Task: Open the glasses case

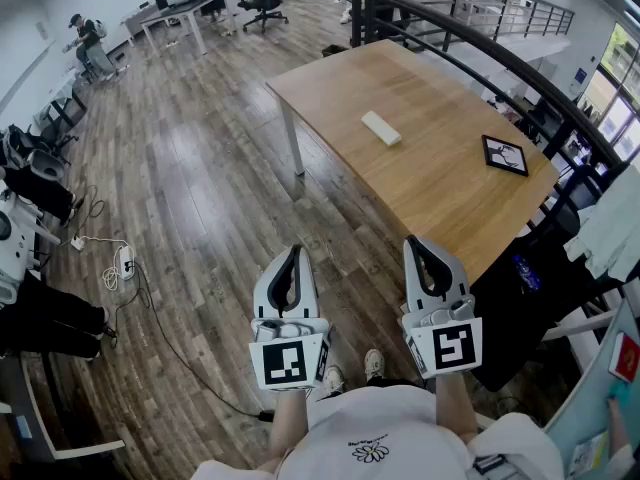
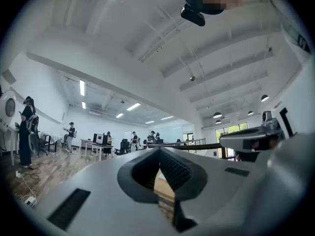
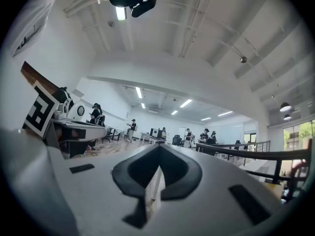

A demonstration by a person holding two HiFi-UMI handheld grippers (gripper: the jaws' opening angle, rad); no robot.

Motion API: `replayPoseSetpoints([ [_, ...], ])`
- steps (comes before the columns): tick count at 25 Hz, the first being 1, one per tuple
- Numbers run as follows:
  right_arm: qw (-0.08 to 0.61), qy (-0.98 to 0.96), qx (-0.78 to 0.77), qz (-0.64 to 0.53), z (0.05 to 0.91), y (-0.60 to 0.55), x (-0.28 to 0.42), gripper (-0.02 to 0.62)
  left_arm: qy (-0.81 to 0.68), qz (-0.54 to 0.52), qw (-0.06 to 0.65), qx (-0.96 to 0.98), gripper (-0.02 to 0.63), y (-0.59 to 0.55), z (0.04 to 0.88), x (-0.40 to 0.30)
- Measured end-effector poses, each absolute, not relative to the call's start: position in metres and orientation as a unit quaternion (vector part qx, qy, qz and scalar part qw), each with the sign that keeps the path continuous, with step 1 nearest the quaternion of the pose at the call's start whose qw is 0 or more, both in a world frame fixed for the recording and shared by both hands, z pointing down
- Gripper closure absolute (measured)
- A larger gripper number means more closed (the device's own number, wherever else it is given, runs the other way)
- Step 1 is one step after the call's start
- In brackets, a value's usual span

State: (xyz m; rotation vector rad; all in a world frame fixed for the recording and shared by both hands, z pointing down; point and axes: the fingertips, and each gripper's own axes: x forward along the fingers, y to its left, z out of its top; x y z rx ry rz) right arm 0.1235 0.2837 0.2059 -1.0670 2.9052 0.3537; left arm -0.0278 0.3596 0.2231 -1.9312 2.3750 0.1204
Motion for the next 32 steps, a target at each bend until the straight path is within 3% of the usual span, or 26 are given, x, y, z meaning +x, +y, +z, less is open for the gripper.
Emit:
replayPoseSetpoints([
  [32, 0.043, 0.947, -0.303, 0.103, 0.223, 0.221, 0.177, 0.588, 0.783, 0.043, 0.057, -0.617, 0.589, 0.297, 0.230, 0.028],
])
